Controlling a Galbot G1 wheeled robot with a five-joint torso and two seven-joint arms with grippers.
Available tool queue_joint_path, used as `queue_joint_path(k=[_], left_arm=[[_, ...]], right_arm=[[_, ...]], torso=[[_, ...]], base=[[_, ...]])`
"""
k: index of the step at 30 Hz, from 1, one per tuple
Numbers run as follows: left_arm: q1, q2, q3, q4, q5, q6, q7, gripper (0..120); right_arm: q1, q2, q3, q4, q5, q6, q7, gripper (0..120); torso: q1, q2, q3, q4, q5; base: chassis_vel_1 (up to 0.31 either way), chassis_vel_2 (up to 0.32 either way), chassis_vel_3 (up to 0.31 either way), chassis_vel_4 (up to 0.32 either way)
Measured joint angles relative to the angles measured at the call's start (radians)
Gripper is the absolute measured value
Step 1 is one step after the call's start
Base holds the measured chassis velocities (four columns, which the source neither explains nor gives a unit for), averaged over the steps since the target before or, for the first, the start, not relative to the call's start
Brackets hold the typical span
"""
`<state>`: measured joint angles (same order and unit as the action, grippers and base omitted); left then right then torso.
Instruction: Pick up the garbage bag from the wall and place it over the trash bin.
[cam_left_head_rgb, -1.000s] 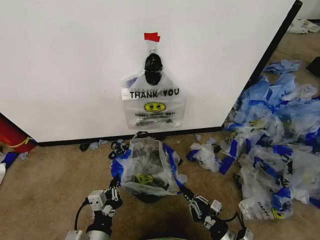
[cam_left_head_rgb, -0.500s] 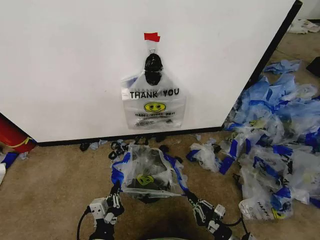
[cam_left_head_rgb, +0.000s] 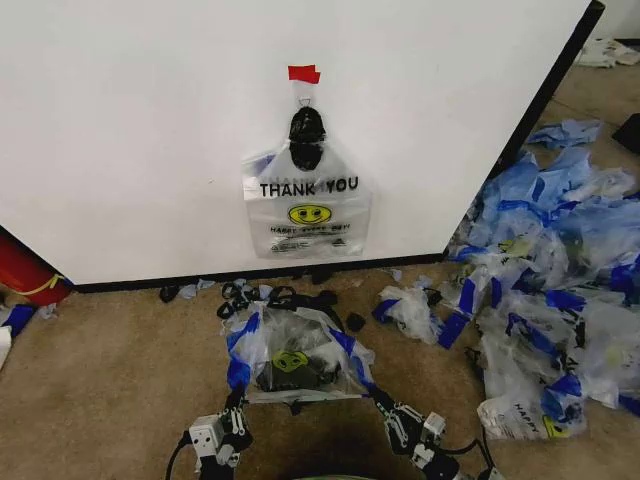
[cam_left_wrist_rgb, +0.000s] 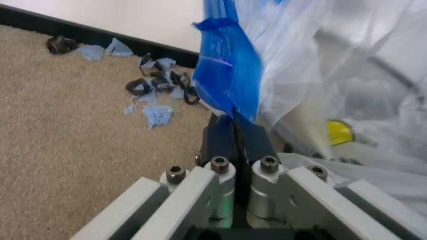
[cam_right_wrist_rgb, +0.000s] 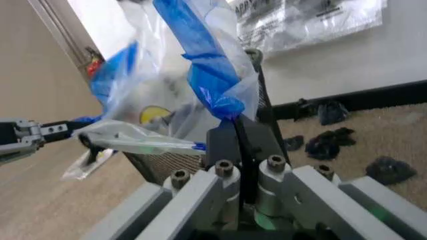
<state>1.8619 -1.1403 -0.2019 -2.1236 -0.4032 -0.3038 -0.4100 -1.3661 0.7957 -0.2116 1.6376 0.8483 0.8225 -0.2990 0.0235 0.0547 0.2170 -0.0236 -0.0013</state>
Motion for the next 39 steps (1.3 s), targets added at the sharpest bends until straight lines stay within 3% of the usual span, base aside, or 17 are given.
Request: queue_joint_path(k=[22, 39], left_arm=[[-0.079, -0.008, 0.006, 0.109, -0.038, 0.004, -0.004, 0], [-0.138, 0.005, 0.013, 0.183, -0.064, 0.01, -0.003, 0]], right_arm=[[0.11, 0.079, -0.032, -0.14, -0.019, 0.0, 0.027, 0], [0.186, 0.086, -0.063, -0.223, -0.024, 0.0, 0.047, 0]], torso=[[0.0, 0.0, 0.0, 0.0, 0.0001], [0.0, 0.0, 0.0, 0.0, 0.0002]], base=[[0.0, 0.0, 0.0, 0.0], [0.0, 0.0, 0.0, 0.0]])
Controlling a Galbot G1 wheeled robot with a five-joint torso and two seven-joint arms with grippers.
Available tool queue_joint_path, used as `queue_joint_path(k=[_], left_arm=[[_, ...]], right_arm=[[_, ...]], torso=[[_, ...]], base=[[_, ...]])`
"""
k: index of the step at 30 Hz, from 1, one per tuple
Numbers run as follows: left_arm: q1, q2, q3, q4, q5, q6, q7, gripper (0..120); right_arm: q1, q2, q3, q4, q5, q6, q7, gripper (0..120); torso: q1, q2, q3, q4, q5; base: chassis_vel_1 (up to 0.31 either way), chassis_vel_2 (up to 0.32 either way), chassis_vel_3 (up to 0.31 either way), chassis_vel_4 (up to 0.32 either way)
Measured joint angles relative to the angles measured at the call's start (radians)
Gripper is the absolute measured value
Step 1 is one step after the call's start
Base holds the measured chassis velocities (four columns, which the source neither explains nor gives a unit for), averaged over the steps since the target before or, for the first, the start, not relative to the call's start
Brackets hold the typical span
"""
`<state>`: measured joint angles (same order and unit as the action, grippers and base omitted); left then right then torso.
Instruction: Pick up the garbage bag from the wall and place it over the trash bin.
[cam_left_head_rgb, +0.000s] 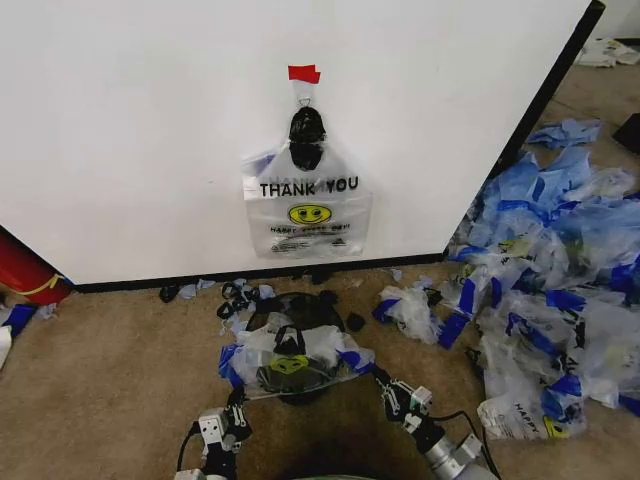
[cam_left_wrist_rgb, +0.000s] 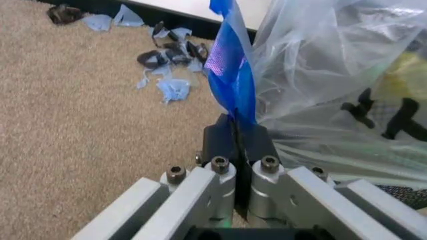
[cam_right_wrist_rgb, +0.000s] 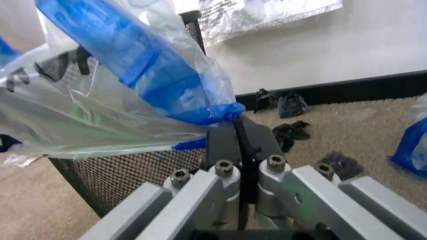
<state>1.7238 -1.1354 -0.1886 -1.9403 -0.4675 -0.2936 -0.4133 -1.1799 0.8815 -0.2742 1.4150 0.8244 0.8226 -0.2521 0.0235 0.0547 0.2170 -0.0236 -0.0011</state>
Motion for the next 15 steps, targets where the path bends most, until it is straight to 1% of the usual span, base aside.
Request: queue_joint_path(k=[10, 15], left_arm=[[-0.009, 0.002, -0.001, 0.021, -0.004, 0.0, 0.0, 0], [-0.007, 0.008, -0.007, 0.007, -0.002, 0.0, 0.0, 0]], right_arm=[[0.03, 0.027, -0.02, -0.036, -0.033, 0.0, 0.026, 0], [0.028, 0.021, -0.022, -0.027, -0.033, 0.0, 0.032, 0]], torso=[[0.0, 0.0, 0.0, 0.0, 0.0], [0.0, 0.0, 0.0, 0.0, -0.0001]], base=[[0.0, 0.0, 0.0, 0.0], [0.0, 0.0, 0.0, 0.0]])
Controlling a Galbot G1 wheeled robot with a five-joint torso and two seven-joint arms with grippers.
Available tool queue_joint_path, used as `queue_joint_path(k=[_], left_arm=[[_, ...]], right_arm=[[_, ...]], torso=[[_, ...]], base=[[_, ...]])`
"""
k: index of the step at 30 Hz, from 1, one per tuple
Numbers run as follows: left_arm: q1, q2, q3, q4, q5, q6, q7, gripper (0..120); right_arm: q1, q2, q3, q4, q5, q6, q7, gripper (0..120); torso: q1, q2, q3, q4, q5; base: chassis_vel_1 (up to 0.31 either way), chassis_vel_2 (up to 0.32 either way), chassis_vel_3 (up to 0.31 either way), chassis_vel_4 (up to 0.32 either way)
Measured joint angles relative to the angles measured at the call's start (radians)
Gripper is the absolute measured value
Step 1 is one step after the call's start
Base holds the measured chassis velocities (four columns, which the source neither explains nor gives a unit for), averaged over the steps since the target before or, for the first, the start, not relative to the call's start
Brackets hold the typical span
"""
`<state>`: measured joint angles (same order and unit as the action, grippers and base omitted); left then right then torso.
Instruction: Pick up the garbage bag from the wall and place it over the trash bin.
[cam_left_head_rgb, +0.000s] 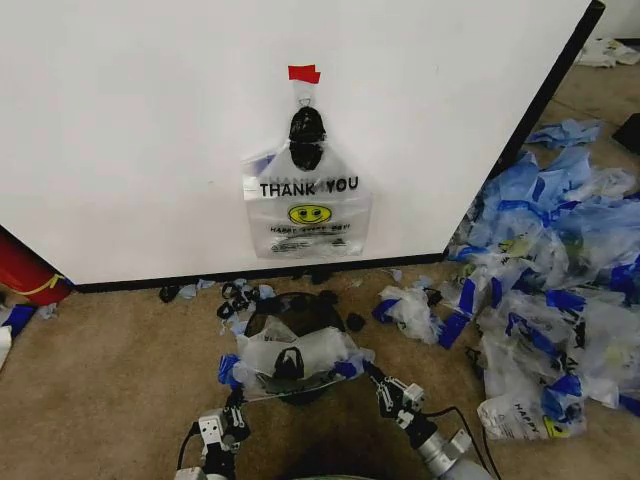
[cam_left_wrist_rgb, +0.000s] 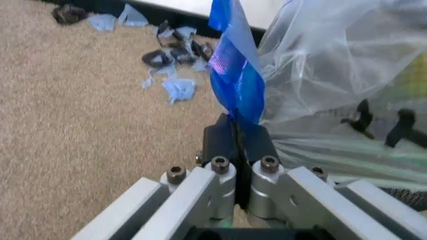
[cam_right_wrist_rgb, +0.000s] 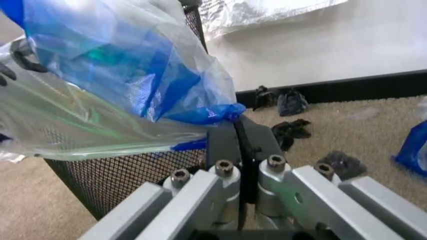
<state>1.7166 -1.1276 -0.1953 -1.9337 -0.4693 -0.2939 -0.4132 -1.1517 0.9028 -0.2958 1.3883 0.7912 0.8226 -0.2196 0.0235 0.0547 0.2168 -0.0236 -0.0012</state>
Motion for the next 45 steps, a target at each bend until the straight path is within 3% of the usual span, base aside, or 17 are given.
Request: queue_joint_path(k=[5, 8, 10, 12, 22, 24, 30, 36, 45], left_arm=[[0.007, 0.003, -0.002, -0.01, 0.022, -0.005, 0.0, 1], [0.015, 0.006, -0.006, -0.023, 0.032, -0.008, -0.003, 13], [0.021, 0.006, -0.006, -0.031, 0.037, -0.008, -0.003, 22], [0.023, 0.007, -0.007, -0.032, 0.037, -0.008, -0.003, 25], [0.064, 0.015, -0.011, -0.062, 0.058, -0.008, -0.015, 68], [0.07, 0.017, -0.012, -0.066, 0.061, -0.008, -0.017, 69], [0.113, 0.026, -0.024, -0.114, 0.082, -0.008, -0.029, 95], [0.171, 0.039, -0.042, -0.182, 0.106, -0.008, -0.041, 100], [0.223, 0.066, -0.08, -0.309, 0.143, -0.01, -0.043, 100]], right_arm=[[-0.01, -0.005, 0.006, 0.013, -0.009, 0.0, 0.015, 0], [-0.023, -0.014, 0.013, 0.032, -0.016, 0.0, 0.029, 0], [-0.033, -0.02, 0.017, 0.041, -0.02, 0.0, 0.029, 8], [-0.035, -0.02, 0.018, 0.042, -0.021, 0.0, 0.029, 9], [-0.075, -0.029, 0.041, 0.068, -0.037, 0.0, 0.033, 50], [-0.082, -0.033, 0.045, 0.074, -0.038, 0.0, 0.033, 53], [-0.138, -0.057, 0.075, 0.135, -0.043, 0.0, 0.032, 80], [-0.18, -0.074, 0.096, 0.189, -0.047, 0.0, 0.031, 98], [-0.228, -0.096, 0.092, 0.279, -0.044, 0.0, 0.042, 100]], torso=[[0.0, 0.0, 0.0, 0.0, 0.0], [0.0, 0.0, 0.0, 0.0, 0.0002], [0.0, 0.0, 0.0, 0.0, -0.0002], [0.0, 0.0, 0.0, -0.0001, -0.0002], [0.0, 0.0, 0.0, 0.0001, 0.0002], [0.0, 0.0, 0.0, 0.0, 0.0001], [0.0, 0.0, 0.0, 0.0, 0.0], [0.0, 0.0, 0.0, 0.0, 0.0], [0.0, 0.0, 0.0, 0.0001, 0.0]], base=[[0.0, 0.0, 0.0, 0.0], [0.0, 0.0, 0.0, 0.0], [0.0, 0.0, 0.0, 0.0], [0.0, 0.0, 0.0, 0.0], [0.0, 0.0, 0.0, 0.0], [0.0, 0.0, 0.0, 0.0], [0.0, 0.0, 0.0, 0.0], [0.0, 0.0, 0.0, 0.0], [0.0, 0.0, 0.0, 0.0]])
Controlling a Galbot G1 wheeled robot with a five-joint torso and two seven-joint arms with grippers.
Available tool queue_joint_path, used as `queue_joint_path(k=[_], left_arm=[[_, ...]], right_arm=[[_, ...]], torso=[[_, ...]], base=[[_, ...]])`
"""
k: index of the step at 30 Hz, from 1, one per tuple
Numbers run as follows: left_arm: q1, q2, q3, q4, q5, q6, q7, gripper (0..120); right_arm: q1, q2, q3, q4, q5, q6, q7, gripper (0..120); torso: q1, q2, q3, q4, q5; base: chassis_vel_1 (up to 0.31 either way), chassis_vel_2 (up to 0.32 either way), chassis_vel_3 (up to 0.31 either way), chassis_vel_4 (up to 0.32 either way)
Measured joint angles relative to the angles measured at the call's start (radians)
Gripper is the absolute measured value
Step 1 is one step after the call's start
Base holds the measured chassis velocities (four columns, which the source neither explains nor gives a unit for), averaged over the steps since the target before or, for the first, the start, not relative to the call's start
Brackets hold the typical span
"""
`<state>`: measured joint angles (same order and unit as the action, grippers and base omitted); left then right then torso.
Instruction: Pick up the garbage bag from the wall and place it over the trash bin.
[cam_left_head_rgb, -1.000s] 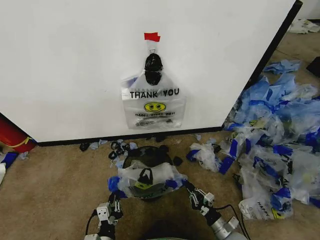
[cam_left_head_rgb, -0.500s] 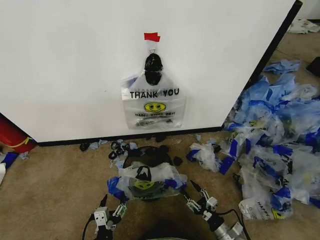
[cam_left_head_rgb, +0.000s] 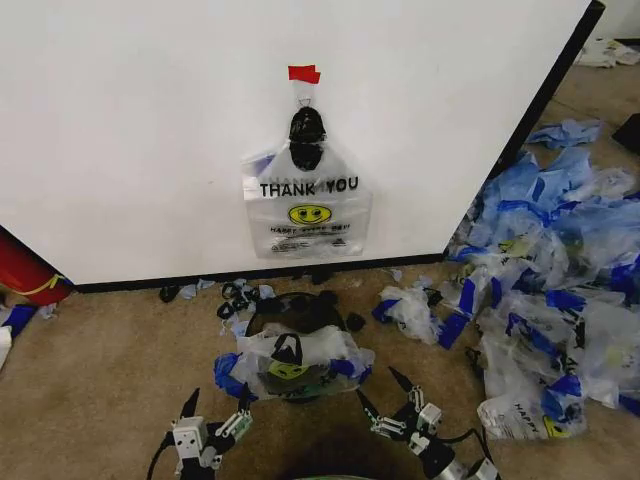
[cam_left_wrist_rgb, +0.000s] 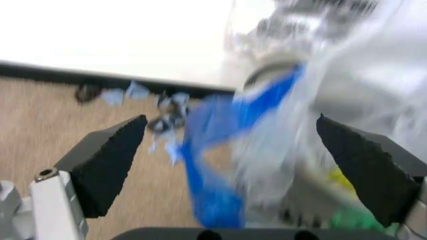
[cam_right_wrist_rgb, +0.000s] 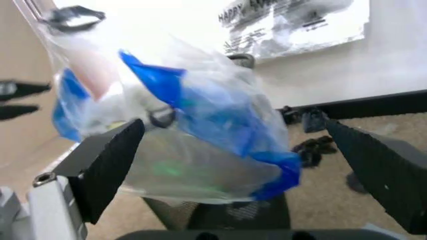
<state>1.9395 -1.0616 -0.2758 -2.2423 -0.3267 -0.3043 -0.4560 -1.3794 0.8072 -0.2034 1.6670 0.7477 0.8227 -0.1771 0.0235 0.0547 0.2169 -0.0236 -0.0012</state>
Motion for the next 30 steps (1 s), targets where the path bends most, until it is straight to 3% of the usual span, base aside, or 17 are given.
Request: queue_joint_path(k=[4, 9, 10, 14, 15, 17, 18, 20, 22, 25, 26, 30], left_arm=[[-0.02, 0.047, -0.047, -0.061, -0.02, 0.017, 0.006, 100], [-0.131, 0.204, -0.143, -0.123, -0.212, 0.08, 0.029, 98], [-0.131, 0.204, -0.143, -0.123, -0.212, 0.08, 0.029, 98], [-0.261, 0.408, -0.171, -0.131, -0.481, 0.116, 0.067, 97], [-0.351, 0.574, -0.142, -0.095, -0.629, 0.12, 0.11, 96], [-0.407, 0.662, -0.117, -0.063, -0.714, 0.12, 0.142, 96], [-0.407, 0.662, -0.117, -0.063, -0.714, 0.12, 0.142, 96], [-0.43, 0.751, -0.11, -0.038, -0.795, 0.121, 0.201, 96], [-0.432, 0.845, -0.108, -0.004, -0.847, 0.118, 0.268, 96], [-0.429, 0.972, -0.109, 0.066, -0.896, 0.109, 0.368, 95], [-0.429, 0.972, -0.109, 0.066, -0.896, 0.109, 0.368, 95], [-0.406, 1.107, -0.12, 0.12, -0.963, 0.117, 0.458, 94]], right_arm=[[-0.009, -0.004, -0.004, 0.026, -0.004, 0.0, 0.003, 100], [-0.006, -0.005, -0.011, 0.054, -0.017, 0.0, 0.019, 100], [-0.006, -0.005, -0.011, 0.054, -0.017, 0.0, 0.019, 100], [-0.001, -0.013, -0.02, 0.072, -0.032, 0.0, 0.048, 100], [0.029, -0.019, -0.047, 0.078, -0.048, 0.0, 0.085, 100], [0.056, -0.019, -0.07, 0.079, -0.056, 0.0, 0.107, 100], [0.056, -0.019, -0.07, 0.079, -0.056, 0.0, 0.107, 100], [0.108, -0.018, -0.115, 0.075, -0.058, 0.0, 0.122, 100], [0.172, -0.014, -0.165, 0.065, -0.058, 0.0, 0.132, 100], [0.226, -0.007, -0.215, 0.055, -0.056, 0.0, 0.138, 100], [0.226, -0.007, -0.215, 0.055, -0.056, 0.0, 0.138, 100], [0.239, 0.013, -0.235, 0.044, -0.064, 0.0, 0.14, 100]], torso=[[0.0, 0.0, 0.0, 0.0, 0.0], [0.0, 0.0, 0.0, -0.0001, -0.0002], [0.0, 0.0, 0.0, -0.0001, -0.0002], [0.0, 0.0, 0.0, -0.0003, -0.0002], [0.0, 0.0, 0.0, -0.0007, -0.0004], [0.0, 0.0, 0.0, 0.0, 0.0003], [0.0, 0.0, 0.0, 0.0, 0.0003], [0.0, 0.0, 0.0, -0.0007, -0.001], [0.0, 0.0, 0.0, 0.0009, 0.0005], [0.0, 0.0, 0.0, 0.0, -0.0003], [0.0, 0.0, 0.0, 0.0, -0.0003], [0.0, 0.0, 0.0, -0.0002, 0.0001]], base=[[0.0, 0.0, 0.0, 0.0], [0.0, 0.0, 0.0, 0.0], [0.0, 0.0, 0.0, 0.0], [0.0, 0.0, 0.0, 0.0], [0.0, 0.0, 0.0, 0.0], [0.0, 0.0, 0.0, 0.0], [0.0, 0.0, 0.0, 0.0], [0.0, 0.0, 0.0, 0.0], [0.0, 0.0, 0.0, 0.0], [0.0, 0.0, 0.0, 0.0], [0.0, 0.0, 0.0, 0.0], [0.0, 0.0, 0.0, 0.0]])
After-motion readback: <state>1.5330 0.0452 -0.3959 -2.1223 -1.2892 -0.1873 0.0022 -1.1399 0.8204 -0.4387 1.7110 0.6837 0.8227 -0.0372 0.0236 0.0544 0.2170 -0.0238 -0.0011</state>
